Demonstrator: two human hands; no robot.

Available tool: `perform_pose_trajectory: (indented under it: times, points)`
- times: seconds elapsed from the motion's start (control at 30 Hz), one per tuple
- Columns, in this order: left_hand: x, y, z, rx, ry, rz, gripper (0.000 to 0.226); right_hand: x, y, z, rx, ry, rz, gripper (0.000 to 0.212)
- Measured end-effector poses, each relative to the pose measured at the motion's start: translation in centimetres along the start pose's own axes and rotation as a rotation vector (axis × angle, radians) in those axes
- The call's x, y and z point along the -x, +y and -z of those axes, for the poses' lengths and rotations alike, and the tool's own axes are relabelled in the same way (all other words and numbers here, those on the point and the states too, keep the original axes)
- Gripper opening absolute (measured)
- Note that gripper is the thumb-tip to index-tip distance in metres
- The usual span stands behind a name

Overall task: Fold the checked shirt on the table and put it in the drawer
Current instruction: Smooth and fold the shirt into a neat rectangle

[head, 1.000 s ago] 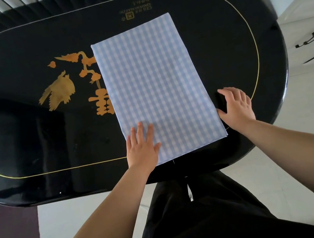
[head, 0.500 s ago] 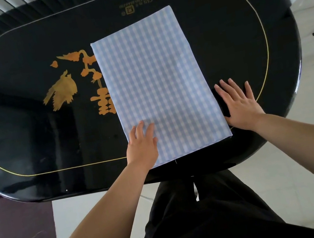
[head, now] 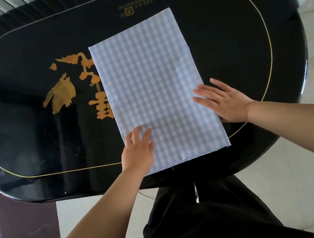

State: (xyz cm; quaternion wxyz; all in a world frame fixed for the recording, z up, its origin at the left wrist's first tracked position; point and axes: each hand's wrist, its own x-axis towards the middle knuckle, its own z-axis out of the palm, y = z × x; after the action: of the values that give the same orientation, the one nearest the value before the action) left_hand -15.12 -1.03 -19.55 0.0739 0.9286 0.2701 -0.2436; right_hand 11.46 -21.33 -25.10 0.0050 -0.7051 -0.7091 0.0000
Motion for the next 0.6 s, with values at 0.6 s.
perform_pose_trajectory:
  times: [0.6]
  points:
    - [0.2,-9.1,-0.5,-0.071,-0.095,-0.338,0.076,0.2,0.4,0.3,-0.214,-0.111,0.078,0.076]
